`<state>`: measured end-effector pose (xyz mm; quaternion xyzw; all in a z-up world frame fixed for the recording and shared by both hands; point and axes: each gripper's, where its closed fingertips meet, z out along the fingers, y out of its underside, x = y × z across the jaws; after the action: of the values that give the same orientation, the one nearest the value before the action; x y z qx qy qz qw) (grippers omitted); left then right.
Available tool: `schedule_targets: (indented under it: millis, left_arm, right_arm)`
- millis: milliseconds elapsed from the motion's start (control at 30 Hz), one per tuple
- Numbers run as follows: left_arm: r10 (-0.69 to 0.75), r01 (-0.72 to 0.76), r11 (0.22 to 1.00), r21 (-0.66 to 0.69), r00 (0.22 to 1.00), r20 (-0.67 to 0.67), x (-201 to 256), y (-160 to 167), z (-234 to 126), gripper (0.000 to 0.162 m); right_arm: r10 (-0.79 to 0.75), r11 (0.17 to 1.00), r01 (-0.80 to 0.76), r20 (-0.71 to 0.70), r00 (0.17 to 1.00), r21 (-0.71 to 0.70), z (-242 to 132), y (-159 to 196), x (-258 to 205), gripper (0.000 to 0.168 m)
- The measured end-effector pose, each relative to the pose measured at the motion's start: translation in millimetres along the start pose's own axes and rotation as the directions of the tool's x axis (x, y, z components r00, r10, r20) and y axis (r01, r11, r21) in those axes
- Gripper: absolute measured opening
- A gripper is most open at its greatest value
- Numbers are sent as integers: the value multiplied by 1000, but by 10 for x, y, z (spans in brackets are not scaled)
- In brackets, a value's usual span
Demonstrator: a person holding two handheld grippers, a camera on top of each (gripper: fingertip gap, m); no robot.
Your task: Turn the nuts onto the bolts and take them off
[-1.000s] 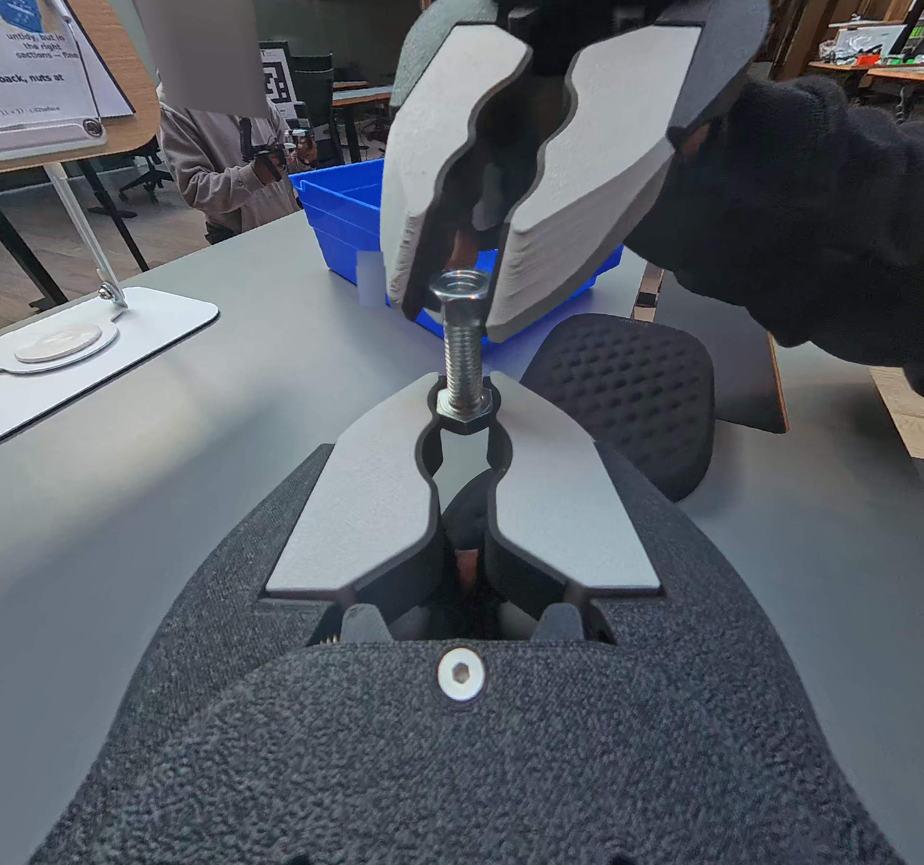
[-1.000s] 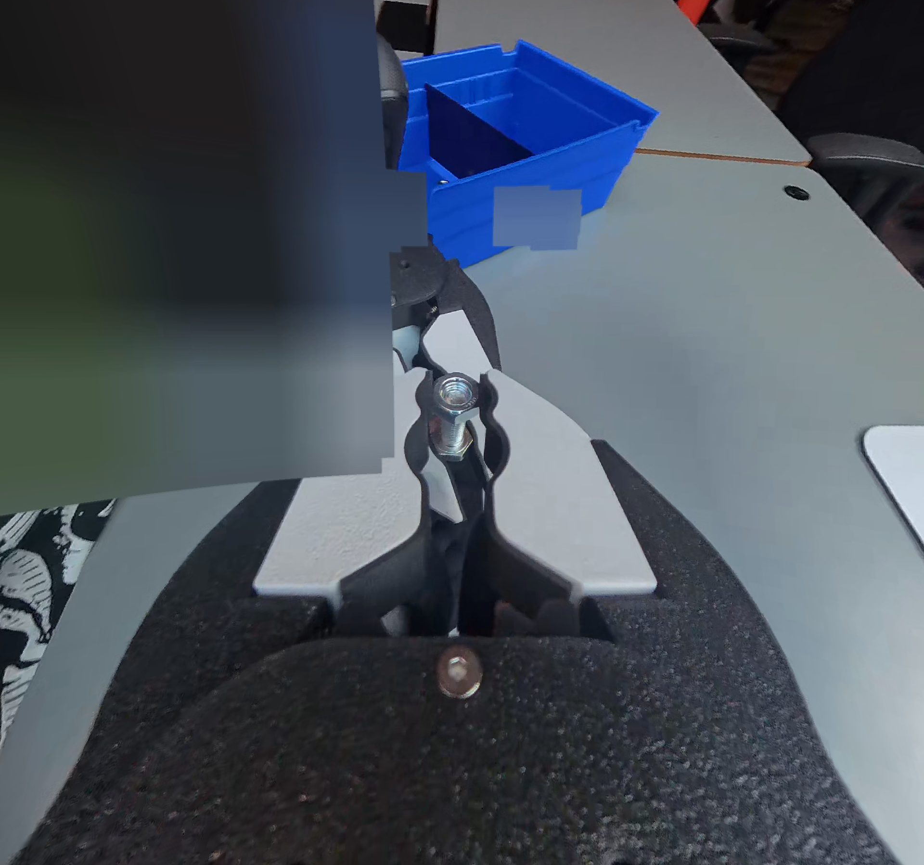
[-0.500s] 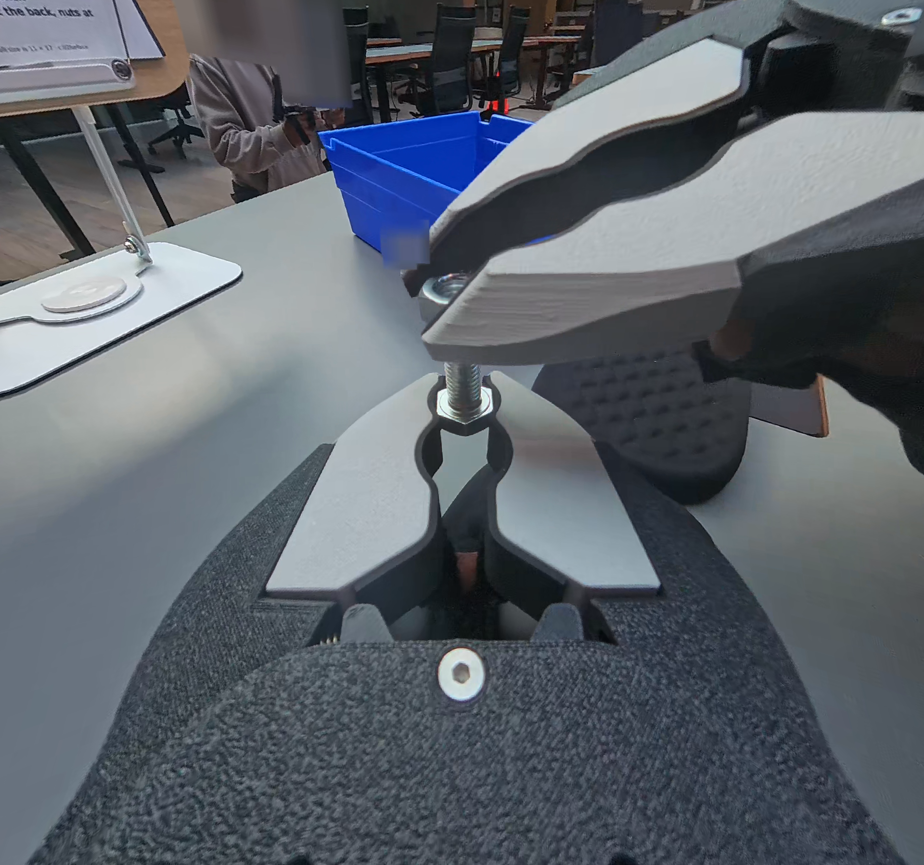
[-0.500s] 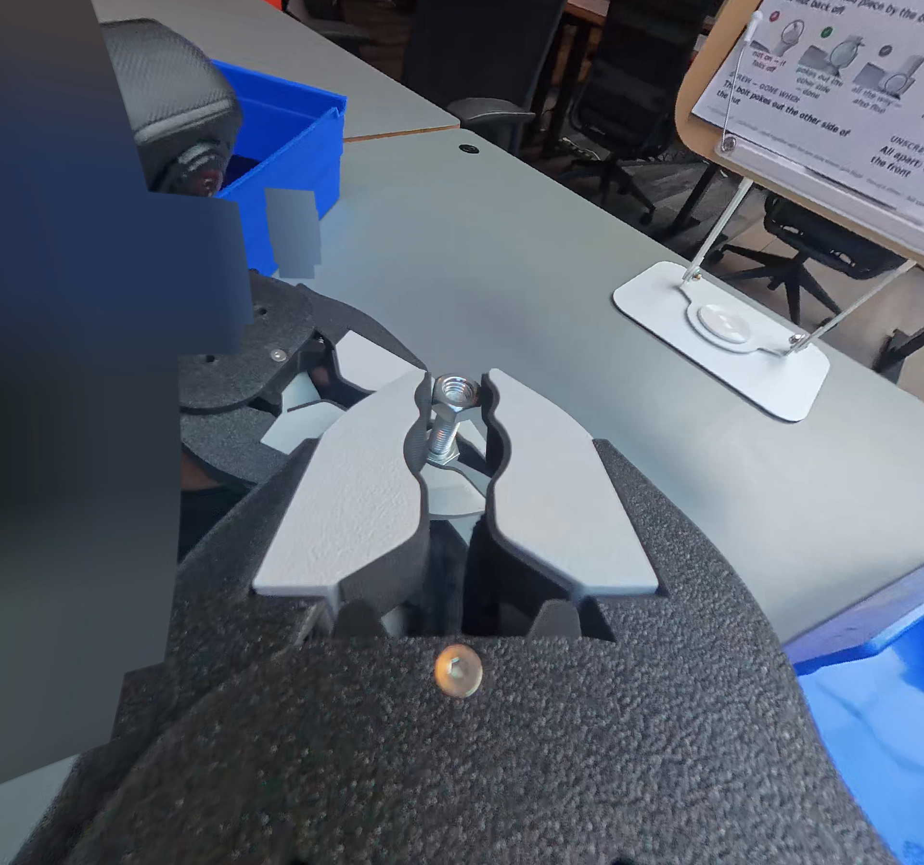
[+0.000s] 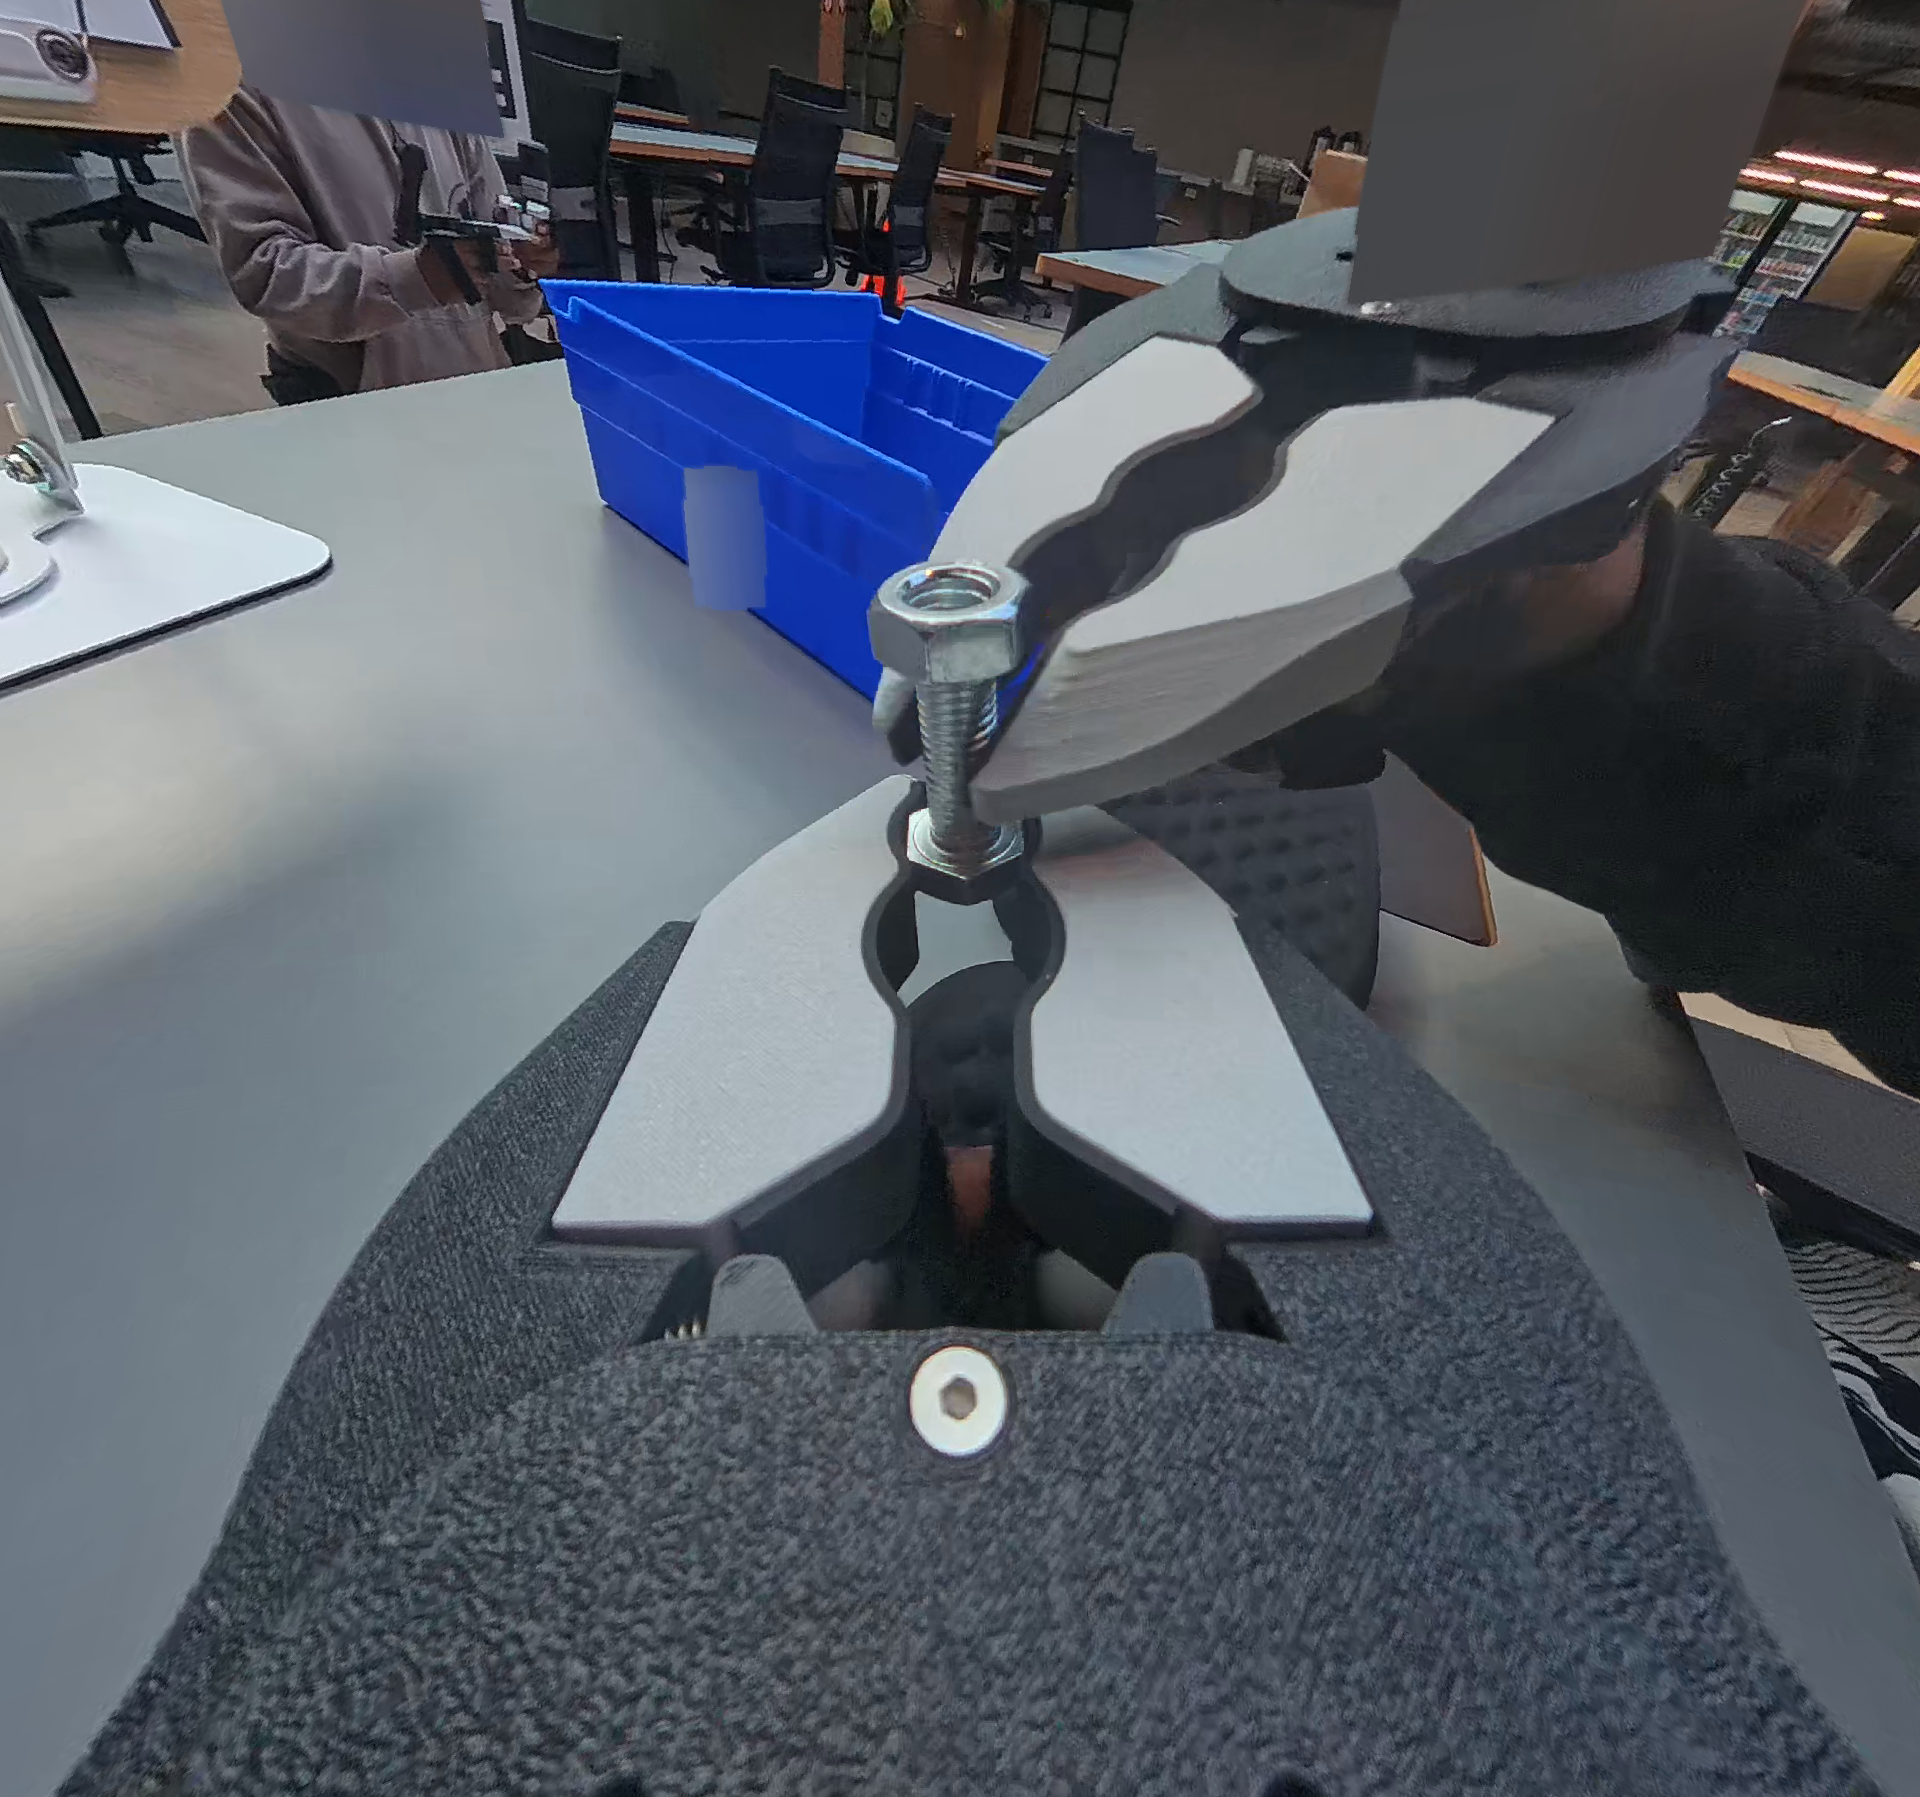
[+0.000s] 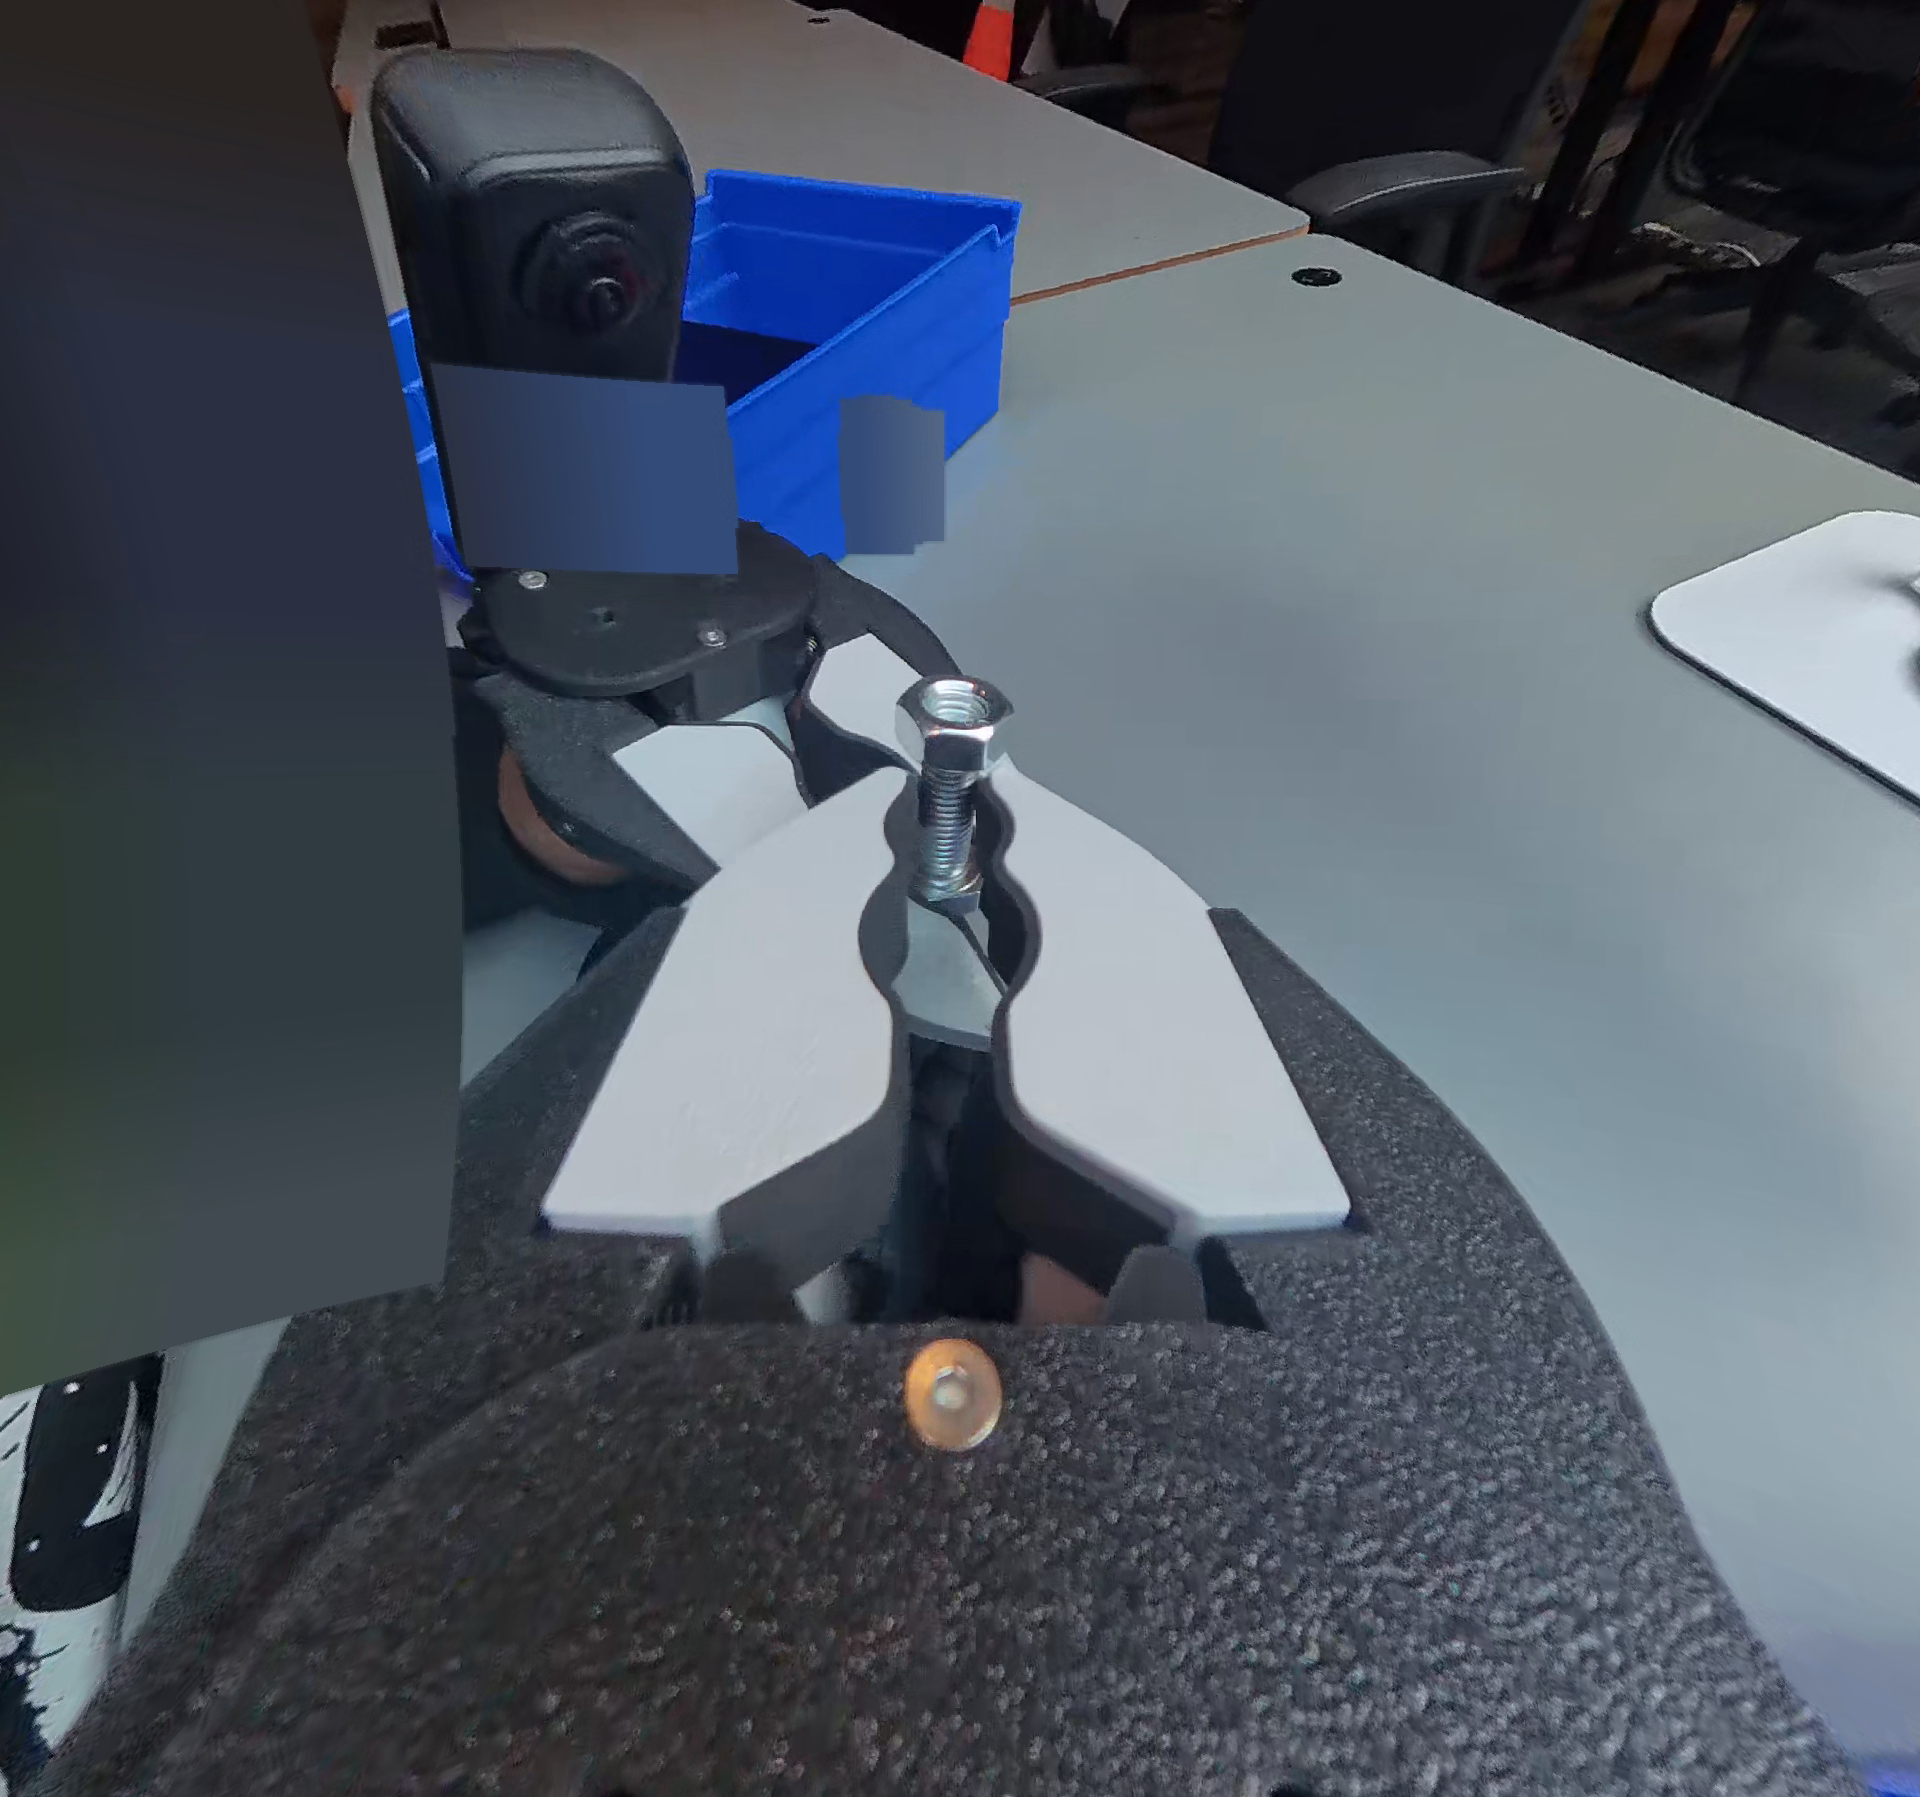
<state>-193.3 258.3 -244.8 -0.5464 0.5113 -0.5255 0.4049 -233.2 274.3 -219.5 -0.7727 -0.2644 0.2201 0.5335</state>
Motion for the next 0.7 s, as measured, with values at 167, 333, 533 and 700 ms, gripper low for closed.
schedule_targets:
  millis: [167,333,533,700]
  left_arm:
    - [-37,39,998,44,998,-56,59,-106,-23,17]
    - [32,-30,999,27,998,-47,46,-216,-39,37]
    - [150,-151,986,70,989,11,120,-777,-85,38]
    - [209,-211,975,63,977,41,208,-1236,-62,36]
  right_arm:
    - [120,990,-125,71,990,66,-48,-111,3,8]
    - [169,971,-188,135,976,148,-236,-520,34,8]
    - [169,970,-191,147,975,153,-524,-973,34,8]
    - [152,969,-167,94,984,182,-713,-1291,42,8]
